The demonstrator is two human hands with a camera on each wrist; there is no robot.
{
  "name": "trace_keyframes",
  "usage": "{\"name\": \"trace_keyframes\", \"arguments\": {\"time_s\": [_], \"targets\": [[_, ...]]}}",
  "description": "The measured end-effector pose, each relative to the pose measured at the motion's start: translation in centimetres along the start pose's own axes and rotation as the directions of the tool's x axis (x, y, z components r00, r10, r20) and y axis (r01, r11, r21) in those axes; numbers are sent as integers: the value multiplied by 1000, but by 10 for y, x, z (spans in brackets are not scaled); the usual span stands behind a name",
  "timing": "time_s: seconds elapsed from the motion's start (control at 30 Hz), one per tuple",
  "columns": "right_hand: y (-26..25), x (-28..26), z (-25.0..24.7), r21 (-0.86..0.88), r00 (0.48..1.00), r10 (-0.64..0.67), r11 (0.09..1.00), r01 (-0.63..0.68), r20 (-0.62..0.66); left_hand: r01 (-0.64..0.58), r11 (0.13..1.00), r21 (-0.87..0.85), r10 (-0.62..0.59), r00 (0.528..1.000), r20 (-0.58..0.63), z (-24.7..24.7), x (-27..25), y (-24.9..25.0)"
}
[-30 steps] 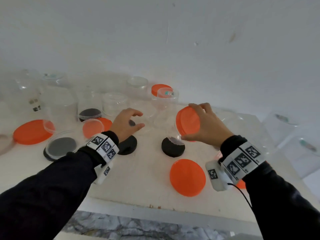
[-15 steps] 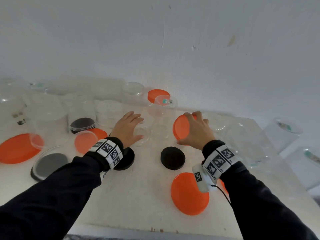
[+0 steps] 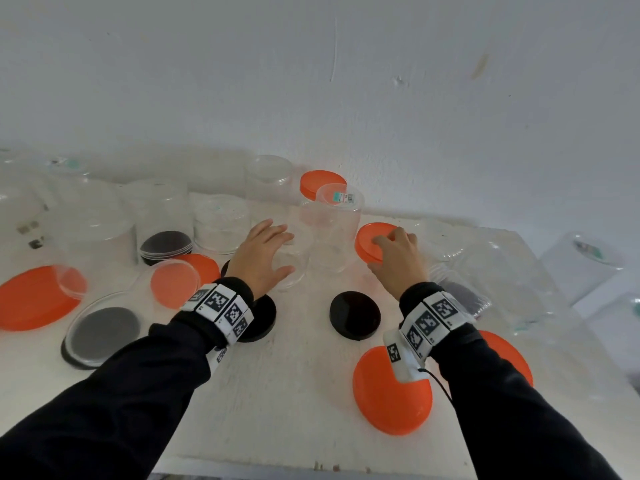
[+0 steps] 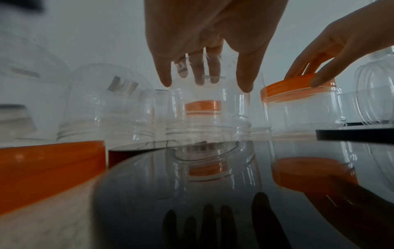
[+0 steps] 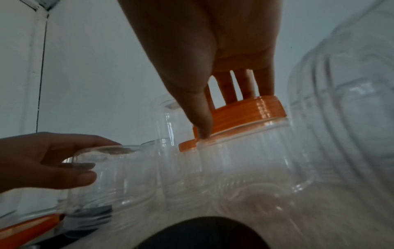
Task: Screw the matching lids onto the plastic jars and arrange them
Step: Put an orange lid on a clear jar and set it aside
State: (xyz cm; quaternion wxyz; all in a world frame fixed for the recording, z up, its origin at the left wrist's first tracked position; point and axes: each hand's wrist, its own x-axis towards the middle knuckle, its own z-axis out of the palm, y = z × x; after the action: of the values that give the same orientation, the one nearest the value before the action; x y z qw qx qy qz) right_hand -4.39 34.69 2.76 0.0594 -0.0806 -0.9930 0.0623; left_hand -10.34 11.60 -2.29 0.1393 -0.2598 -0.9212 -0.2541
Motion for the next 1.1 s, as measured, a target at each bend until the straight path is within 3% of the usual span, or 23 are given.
{"name": "trace_keyframes", "arguments": {"time_s": [0.27, 0.5, 0.73, 1.1], "targets": [[-1, 26, 6, 67, 999, 25, 997, -23, -21, -9, 1000, -4, 9, 1000, -8, -1, 0, 0], [-1, 72, 8, 154, 995, 79, 984, -87, 55, -29, 1000, 11, 29, 1000, -8, -1, -1, 0], [5, 110, 24, 212, 993, 118, 970, -114, -4, -34, 999, 11, 34, 999, -6, -2, 0, 0], [18, 158, 33, 233, 997, 77, 970, -75, -1, -45, 999, -18, 44, 998, -45, 0, -1, -2]]}}
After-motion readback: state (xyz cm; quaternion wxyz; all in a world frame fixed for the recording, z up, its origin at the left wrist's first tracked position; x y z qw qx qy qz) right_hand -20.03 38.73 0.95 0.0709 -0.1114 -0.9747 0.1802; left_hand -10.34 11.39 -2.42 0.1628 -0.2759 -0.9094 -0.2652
